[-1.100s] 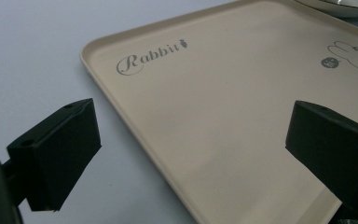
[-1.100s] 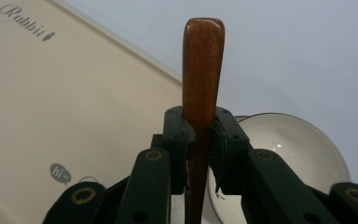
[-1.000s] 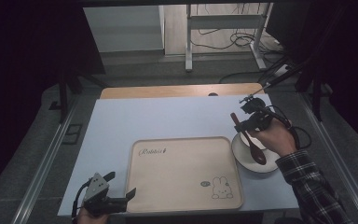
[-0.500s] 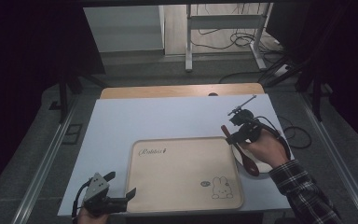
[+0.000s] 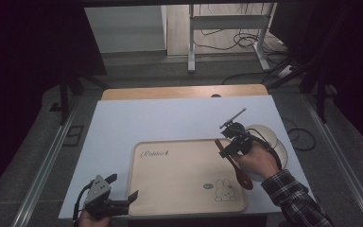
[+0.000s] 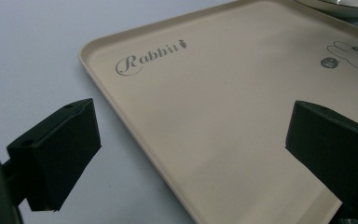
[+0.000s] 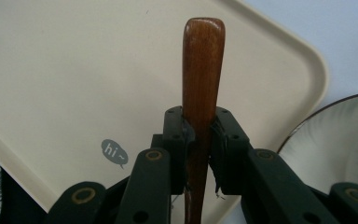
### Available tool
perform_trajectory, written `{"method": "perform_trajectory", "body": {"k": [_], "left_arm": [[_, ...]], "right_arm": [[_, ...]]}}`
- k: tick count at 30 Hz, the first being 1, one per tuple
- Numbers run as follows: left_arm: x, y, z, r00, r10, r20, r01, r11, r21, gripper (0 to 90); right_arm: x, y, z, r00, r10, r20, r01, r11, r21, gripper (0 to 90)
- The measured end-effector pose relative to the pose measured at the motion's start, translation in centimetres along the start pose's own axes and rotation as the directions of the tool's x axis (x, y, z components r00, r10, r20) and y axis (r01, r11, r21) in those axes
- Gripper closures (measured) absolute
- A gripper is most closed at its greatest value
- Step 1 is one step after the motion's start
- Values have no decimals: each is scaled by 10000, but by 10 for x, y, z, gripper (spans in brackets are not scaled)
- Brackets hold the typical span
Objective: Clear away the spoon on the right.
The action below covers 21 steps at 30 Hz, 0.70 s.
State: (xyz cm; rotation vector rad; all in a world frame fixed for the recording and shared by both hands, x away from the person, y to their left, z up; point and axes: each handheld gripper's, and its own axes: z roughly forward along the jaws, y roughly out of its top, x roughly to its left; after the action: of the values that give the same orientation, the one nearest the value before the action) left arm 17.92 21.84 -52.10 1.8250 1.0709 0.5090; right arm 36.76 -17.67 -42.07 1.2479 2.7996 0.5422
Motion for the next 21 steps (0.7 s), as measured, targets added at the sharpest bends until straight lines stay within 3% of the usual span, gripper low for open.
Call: {"method": "perform_trajectory", "body": {"k": [17, 21], "left_arm": [[0, 0, 1, 10000, 26, 16, -26, 10000, 19, 29], [0, 0, 1, 10000, 33, 15, -33, 10000, 17, 29]], "right_arm": [[11, -2, 37, 9988, 263, -407, -246, 9989, 410, 775], [13, -3, 47, 9992, 124, -373, -105, 9987, 495, 774]]}}
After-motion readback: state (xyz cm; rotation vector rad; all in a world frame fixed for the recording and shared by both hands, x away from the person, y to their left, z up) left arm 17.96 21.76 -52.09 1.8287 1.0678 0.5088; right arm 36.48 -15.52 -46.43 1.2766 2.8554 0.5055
